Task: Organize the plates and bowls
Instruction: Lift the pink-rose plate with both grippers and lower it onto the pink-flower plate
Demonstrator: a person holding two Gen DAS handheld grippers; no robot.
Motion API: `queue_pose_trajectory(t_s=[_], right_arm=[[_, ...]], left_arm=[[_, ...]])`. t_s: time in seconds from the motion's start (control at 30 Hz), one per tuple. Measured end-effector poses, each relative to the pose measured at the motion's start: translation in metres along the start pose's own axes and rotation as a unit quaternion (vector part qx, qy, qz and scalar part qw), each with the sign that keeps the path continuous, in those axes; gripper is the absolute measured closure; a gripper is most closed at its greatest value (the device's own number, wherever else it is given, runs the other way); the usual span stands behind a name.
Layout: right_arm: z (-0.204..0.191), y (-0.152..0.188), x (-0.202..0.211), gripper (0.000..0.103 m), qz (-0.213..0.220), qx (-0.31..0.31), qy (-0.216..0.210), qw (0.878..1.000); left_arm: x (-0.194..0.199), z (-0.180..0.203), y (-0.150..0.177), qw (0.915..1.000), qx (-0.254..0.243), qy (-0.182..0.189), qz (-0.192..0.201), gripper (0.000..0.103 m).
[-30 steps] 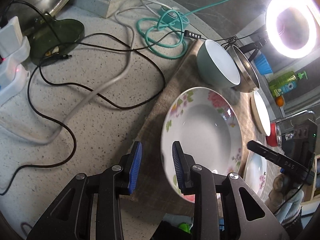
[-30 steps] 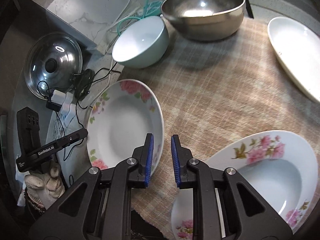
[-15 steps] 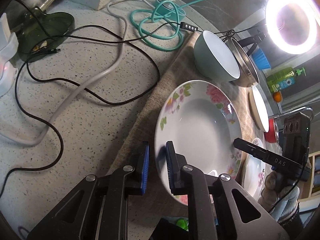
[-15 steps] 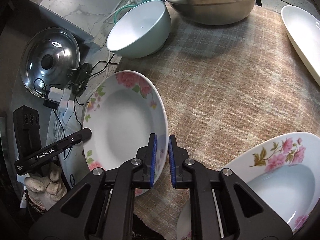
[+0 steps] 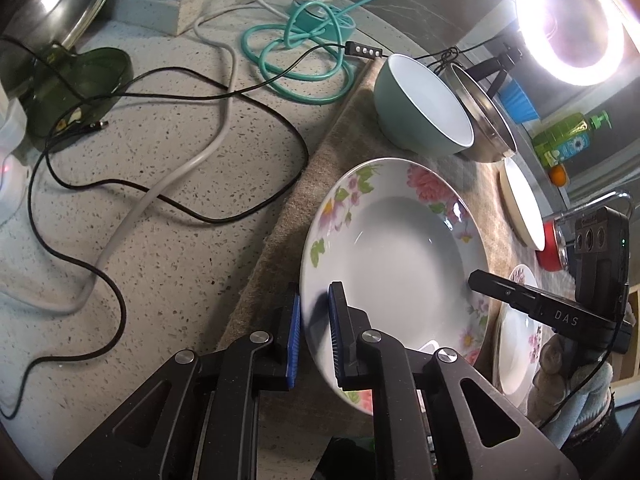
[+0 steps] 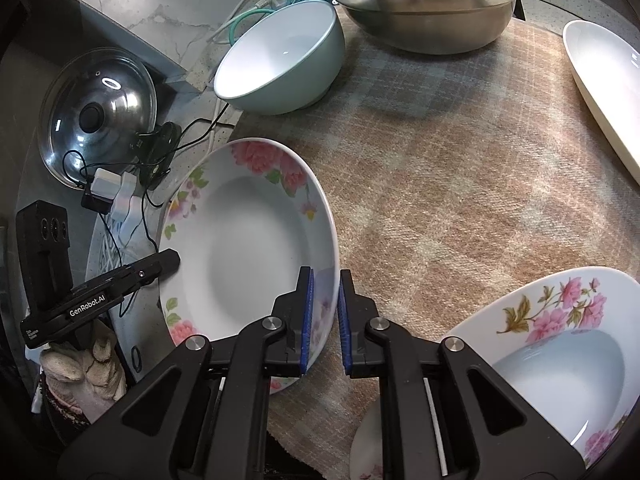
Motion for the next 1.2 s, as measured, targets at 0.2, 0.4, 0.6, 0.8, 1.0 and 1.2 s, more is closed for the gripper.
queue_pose_trajectory(t_s=[0.2,0.4,0.6,0.8,1.0,1.2], right_arm=[[0.002,0.003,0.009,0.091,0.01,-0.001,0.004,1.0],[0.011,0.008,0.027,0.091,0.027,-0.014,0.0,1.0],[0.032,0.019,0.05,0.091,0.044,-0.032,0.003,0.999],[0.057,0.039,0.074,0.091,0.056,-0.063,0.012,0.996],[0.09,0.066,0.095,0.091,0.064,-0.102,0.028,0.992],[0.119,0.088,0.106,0.091,0.067,-0.138,0.041,0.987]], left_arm=[[0.001,0.005,0.002,1.0,-0.003,0.004,-0.001,0.091],[0.007,0.021,-0.002,0.9997,-0.02,0.011,0.004,0.091],[0.004,0.045,-0.003,0.9989,-0.039,0.027,0.001,0.091],[-0.005,0.076,-0.001,0.9967,-0.066,0.046,-0.01,0.091],[-0.024,0.109,0.009,0.9921,-0.101,0.066,-0.036,0.091],[-0.045,0.139,0.017,0.9859,-0.133,0.079,-0.063,0.091]])
Point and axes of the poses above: each gripper's, at about its wrist camera, not at the fingertips, and x roughly against the way its jaws point, z to its right, y to its underside, the point moved 2 cm from there along -x, roughly the way its jaws point, and after that the axes turned 9 degrees about y, right-handed, at the moved point
